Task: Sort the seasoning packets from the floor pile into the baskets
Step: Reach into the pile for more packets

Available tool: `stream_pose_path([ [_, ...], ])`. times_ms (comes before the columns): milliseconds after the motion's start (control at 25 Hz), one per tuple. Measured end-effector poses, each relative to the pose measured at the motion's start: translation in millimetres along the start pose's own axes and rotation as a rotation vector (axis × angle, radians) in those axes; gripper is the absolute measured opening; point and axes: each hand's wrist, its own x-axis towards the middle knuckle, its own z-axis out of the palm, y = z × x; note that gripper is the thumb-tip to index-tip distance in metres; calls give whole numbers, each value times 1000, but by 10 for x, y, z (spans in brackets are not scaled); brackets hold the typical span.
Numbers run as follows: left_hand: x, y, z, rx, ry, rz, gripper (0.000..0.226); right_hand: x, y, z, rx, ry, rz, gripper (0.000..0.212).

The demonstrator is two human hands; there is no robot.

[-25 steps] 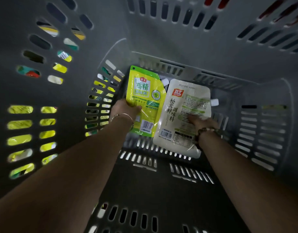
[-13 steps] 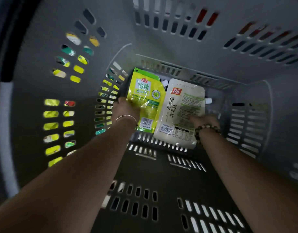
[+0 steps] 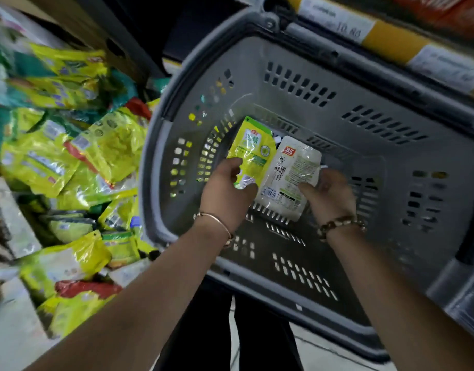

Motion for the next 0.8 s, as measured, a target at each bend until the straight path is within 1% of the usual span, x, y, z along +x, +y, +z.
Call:
stream_pose_path([
  [160, -662, 245, -573, -159, 115, 60, 41, -730, -462, -309, 168, -88, -165, 43],
  [240, -924, 224, -865, -244, 186, 42, 41, -1075, -662, -360, 216, -149, -239, 37],
  [320, -1134, 81, -1095, -313, 256, -15, 40, -1370, -823, -347, 260, -199, -301, 37],
  [440, -1339, -325, -1393, -403, 350, -149, 38, -1780, -968, -165, 312, -320, -362, 34],
  [520, -1412, -672, -1576, -398, 380, -207, 39, -2045, -1011, 33, 353, -395, -383, 34],
  [680, -1475, -1421, -1821, -322, 358, -289, 42, -2524, -956, 580, 301, -537, -492, 28],
  [800, -1432, -1930, -1892, -273, 350, -341, 45, -2696, -804, 1079, 229, -598, -486, 25],
])
